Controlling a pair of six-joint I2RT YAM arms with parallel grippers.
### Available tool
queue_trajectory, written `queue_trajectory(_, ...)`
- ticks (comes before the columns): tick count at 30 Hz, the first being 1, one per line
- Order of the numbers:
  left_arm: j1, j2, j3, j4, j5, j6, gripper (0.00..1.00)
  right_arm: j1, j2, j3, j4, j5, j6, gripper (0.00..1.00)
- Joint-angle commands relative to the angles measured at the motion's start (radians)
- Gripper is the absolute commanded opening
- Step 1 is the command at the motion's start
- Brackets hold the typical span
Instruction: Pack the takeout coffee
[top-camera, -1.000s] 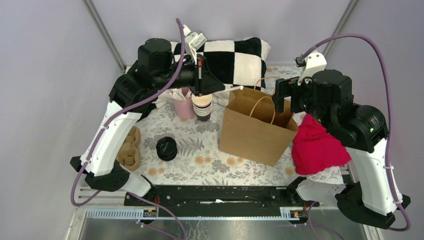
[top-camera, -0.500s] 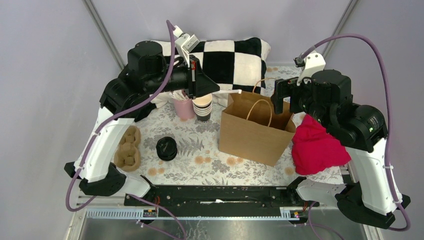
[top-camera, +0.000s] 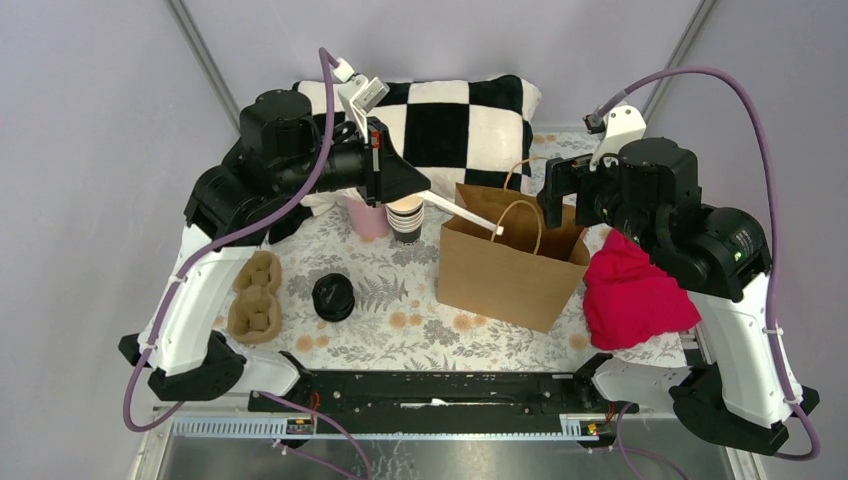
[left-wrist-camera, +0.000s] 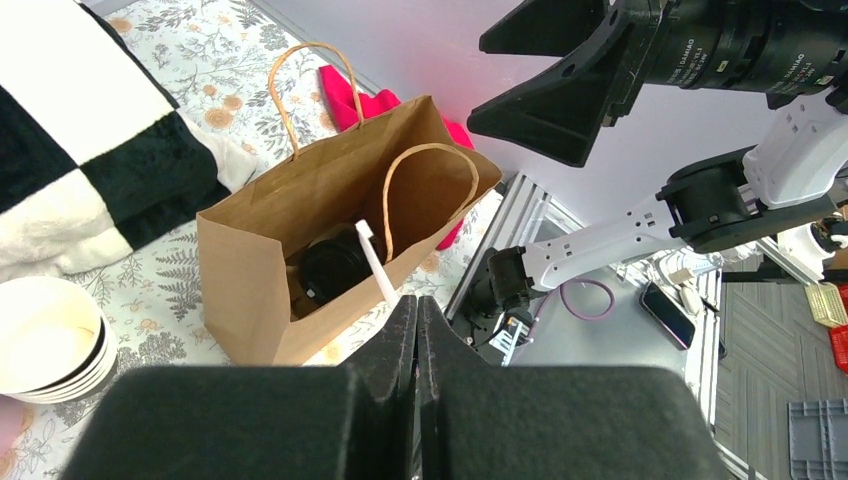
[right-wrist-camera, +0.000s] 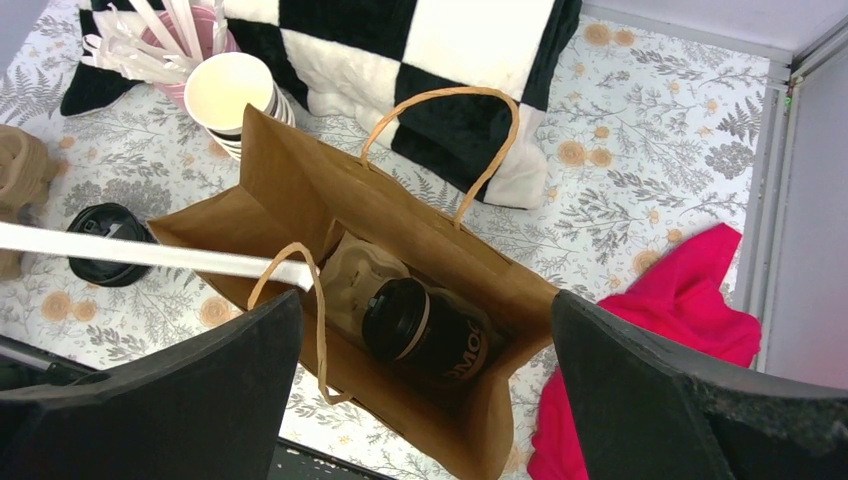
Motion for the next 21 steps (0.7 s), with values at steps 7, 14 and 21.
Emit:
queue_trajectory(7, -0.002, 0.074, 0.019, 0.033, 0.026, 0.041, 0.00, -0.001, -0.010, 0.005, 0.025, 0.002, 0.014, 1.00)
queue_trajectory(14, -0.022, 0.167, 0.042, 0.055, 0.037, 0.050, 0.00, -0.002, -0.014, 0.011, 0.023, 0.012, 0.017, 1.00)
queue_trajectory(21, -0.030, 0.215, 0.118, 0.112, -0.045, 0.075, 0.53, -0.001, -0.011, 0.028, 0.017, 0.025, 0.027, 1.00)
